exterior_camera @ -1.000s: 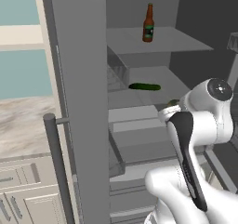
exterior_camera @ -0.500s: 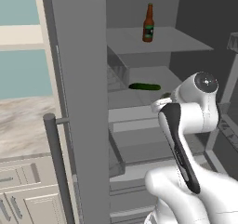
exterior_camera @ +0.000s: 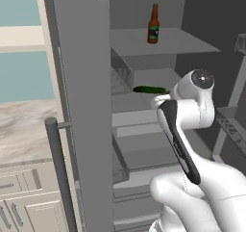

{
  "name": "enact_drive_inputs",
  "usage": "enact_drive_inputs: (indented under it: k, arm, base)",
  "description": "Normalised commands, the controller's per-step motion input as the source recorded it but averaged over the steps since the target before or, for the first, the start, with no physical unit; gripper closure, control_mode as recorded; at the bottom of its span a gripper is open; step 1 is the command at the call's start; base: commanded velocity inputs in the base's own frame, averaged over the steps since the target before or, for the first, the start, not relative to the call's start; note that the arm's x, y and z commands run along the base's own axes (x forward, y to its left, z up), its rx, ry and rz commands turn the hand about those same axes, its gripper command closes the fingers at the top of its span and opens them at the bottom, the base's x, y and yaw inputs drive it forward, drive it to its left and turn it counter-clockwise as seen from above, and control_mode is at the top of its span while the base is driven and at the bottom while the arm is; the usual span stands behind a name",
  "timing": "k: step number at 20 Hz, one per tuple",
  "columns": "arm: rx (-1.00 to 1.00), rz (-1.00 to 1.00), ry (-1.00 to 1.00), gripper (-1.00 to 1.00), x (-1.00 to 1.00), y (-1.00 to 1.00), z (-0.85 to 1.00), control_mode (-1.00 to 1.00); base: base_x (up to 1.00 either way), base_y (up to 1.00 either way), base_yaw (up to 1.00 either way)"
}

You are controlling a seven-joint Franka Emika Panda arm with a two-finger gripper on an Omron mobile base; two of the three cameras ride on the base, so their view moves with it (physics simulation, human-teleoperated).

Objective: Place the beer on the top shelf of the fridge to keep it out of children's reach, and place the cucumber and squash on lower shelves for easy access.

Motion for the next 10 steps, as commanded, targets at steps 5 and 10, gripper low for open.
enact_drive_inputs:
  k: [5,10]
  arm:
    - [0.00,-0.01,-0.03,1.00,0.30,0.09,-0.08,-1.00]
    - [0.01,-0.01,0.00,1.00,0.34,0.09,-0.13,-1.00]
  base:
    - [0.00,0.00,0.00]
    - [0.00,0.00,0.00]
